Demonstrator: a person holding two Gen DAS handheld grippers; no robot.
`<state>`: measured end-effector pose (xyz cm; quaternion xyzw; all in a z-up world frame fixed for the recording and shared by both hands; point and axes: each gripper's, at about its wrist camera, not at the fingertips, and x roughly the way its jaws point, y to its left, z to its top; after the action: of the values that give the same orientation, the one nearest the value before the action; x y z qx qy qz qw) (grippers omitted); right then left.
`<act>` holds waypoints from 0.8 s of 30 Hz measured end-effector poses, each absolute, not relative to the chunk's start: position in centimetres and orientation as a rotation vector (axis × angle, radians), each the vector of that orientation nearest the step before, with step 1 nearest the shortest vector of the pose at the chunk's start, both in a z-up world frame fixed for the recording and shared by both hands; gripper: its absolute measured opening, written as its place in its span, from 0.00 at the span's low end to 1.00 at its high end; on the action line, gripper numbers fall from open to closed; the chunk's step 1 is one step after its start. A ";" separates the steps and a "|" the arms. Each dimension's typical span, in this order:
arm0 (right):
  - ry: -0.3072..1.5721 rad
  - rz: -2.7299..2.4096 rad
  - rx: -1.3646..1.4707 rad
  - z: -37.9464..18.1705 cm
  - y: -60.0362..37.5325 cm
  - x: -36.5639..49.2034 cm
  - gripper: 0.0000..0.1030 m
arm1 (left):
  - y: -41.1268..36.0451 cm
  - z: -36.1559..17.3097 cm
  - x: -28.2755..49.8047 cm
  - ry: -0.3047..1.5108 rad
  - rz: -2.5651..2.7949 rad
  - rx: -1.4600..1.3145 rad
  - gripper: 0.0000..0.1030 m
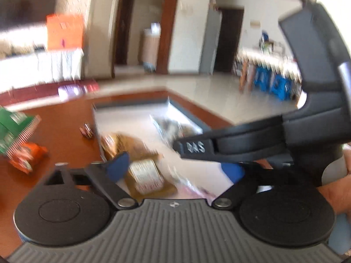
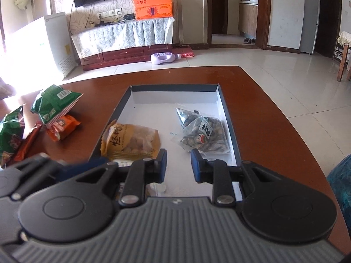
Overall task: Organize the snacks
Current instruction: 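Open both grippers to drop the packets into the white box, then move both tools back toward the orange bar and remaining snacks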
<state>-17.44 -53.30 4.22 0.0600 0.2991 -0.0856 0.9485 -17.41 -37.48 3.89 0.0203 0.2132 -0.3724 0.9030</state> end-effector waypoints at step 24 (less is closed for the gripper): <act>0.465 0.124 0.254 7.9 -46.0 -16.9 0.34 | -21.0 6.5 -14.4 0.529 -0.371 0.032 0.83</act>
<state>-16.90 -46.01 7.88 0.1254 0.2297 0.0612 0.9632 -14.41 -20.98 6.53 0.0156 0.2600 -0.1823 0.9481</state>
